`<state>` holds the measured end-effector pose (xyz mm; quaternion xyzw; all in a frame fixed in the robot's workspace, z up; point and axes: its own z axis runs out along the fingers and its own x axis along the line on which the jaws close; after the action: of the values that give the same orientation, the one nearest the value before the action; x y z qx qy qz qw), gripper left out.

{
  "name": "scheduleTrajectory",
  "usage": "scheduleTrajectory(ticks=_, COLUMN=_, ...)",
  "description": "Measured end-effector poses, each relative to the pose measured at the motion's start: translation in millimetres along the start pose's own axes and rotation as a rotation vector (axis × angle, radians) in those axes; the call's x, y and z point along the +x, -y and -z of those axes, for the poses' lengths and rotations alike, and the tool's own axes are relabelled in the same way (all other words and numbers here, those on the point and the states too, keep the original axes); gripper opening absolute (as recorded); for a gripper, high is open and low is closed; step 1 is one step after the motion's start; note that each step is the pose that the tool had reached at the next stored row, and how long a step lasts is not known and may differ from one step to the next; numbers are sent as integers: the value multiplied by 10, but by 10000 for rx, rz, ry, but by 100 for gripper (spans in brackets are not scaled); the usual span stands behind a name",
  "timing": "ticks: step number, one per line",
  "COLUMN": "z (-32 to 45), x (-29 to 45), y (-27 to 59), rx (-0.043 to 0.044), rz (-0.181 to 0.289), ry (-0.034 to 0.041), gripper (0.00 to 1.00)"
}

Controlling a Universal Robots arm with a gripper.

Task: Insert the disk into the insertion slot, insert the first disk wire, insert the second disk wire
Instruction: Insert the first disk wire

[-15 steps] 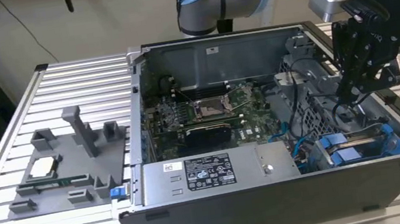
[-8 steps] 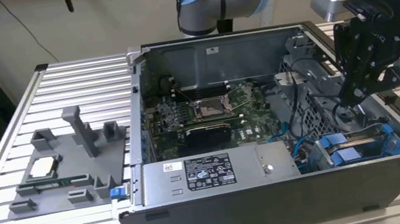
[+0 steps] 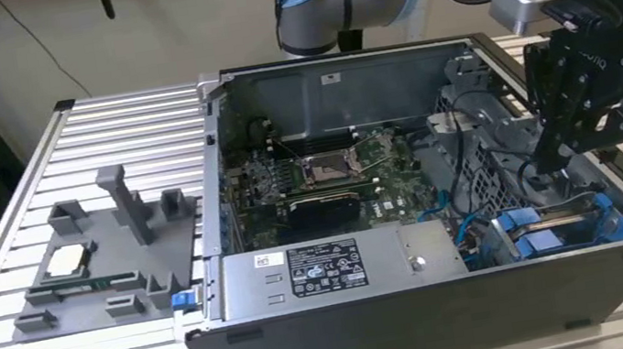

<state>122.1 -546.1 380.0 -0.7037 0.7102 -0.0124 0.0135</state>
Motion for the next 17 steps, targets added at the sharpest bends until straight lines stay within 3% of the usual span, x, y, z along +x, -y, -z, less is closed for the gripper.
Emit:
scheduleTrajectory(ticks=7, z=-5, x=-1, y=1, rx=-21, rz=2, ry=-6, gripper=19)
scheduleTrajectory(ticks=17, z=-15, x=0, y=21, rx=-158, rz=5, ry=-102, gripper=19)
